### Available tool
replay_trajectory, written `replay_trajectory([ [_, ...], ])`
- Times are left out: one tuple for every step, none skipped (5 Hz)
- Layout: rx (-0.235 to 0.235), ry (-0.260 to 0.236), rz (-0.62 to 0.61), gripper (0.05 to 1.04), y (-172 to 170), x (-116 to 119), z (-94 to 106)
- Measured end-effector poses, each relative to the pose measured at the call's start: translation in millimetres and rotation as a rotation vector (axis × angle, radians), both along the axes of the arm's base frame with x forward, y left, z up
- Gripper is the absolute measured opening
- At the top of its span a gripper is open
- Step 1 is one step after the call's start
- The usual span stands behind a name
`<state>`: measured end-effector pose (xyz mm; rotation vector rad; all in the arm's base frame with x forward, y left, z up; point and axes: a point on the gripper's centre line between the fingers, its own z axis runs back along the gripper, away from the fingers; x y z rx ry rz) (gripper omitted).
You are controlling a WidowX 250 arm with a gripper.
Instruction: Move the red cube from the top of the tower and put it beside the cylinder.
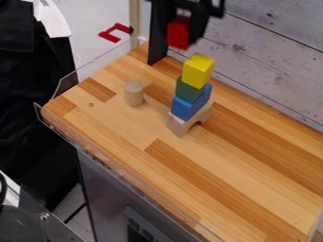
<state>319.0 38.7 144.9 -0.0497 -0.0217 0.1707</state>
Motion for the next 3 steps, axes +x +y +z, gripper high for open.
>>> replay_trajectory([
  [0.001, -0.009, 0.061, 0.574, 26.6, -3.9, 4.2],
  [0.003, 0.017, 0.117, 0.574, 56.0, -6.6, -10.3],
  [0.003, 0.038, 0.149, 0.574, 80.8, -8.0, -34.6],
])
